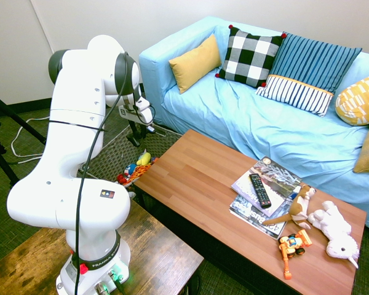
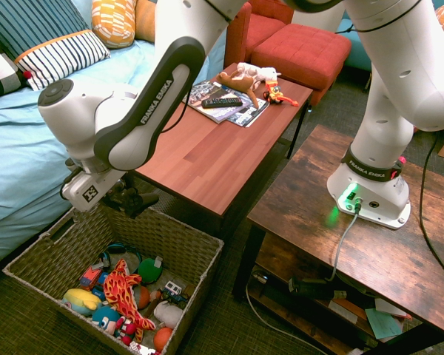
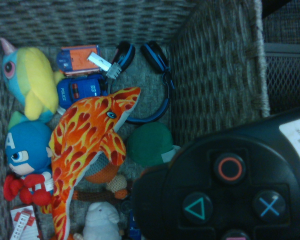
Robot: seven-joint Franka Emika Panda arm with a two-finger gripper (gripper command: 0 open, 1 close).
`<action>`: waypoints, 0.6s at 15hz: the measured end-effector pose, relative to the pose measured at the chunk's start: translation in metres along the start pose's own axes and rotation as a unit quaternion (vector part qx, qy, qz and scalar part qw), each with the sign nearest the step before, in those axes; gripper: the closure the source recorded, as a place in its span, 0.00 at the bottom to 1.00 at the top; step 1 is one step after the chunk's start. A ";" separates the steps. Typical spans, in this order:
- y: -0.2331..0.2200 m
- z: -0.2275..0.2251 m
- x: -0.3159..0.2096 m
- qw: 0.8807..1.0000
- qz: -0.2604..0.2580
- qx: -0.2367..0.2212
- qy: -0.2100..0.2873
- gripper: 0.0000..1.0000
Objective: Put the gamepad in the basket
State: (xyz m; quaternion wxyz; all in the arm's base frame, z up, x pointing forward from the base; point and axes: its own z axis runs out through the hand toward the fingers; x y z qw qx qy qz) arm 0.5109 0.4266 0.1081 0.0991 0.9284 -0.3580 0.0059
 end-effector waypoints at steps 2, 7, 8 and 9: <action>-0.019 0.041 -0.016 1.000 -0.004 -0.014 -0.008 1.00; -0.062 0.115 -0.055 0.998 -0.012 0.011 -0.065 1.00; -0.068 0.126 -0.059 0.997 -0.016 0.017 -0.071 1.00; -0.073 0.136 -0.061 0.997 -0.020 0.020 -0.073 0.00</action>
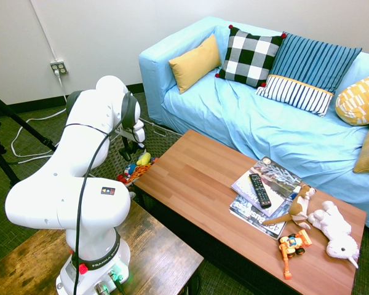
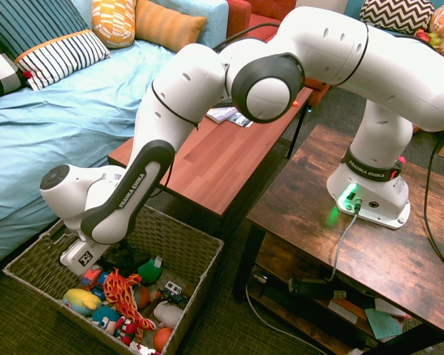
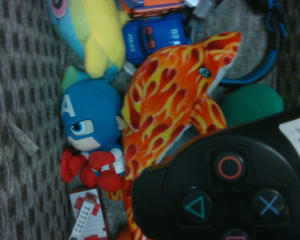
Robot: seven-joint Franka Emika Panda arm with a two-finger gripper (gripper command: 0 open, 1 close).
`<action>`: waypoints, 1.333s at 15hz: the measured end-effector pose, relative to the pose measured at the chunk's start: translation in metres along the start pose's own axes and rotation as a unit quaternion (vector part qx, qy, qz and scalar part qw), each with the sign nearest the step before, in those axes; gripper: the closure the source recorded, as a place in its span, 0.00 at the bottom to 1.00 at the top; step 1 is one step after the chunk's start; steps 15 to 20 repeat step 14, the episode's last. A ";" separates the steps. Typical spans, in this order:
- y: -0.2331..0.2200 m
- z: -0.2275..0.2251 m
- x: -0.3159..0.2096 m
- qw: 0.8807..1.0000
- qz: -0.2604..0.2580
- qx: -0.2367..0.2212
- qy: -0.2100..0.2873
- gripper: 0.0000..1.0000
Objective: Put the gamepad in the basket
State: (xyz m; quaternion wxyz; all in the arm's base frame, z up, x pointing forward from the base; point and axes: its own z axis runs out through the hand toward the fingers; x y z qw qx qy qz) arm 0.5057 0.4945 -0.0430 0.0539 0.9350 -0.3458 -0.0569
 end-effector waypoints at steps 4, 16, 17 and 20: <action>-0.007 0.022 0.002 1.000 -0.010 0.000 -0.005 0.00; -0.010 0.022 0.004 1.000 -0.013 -0.003 -0.017 0.00; -0.010 0.022 0.004 1.000 -0.013 -0.003 -0.017 0.00; -0.010 0.022 0.004 1.000 -0.013 -0.003 -0.017 0.00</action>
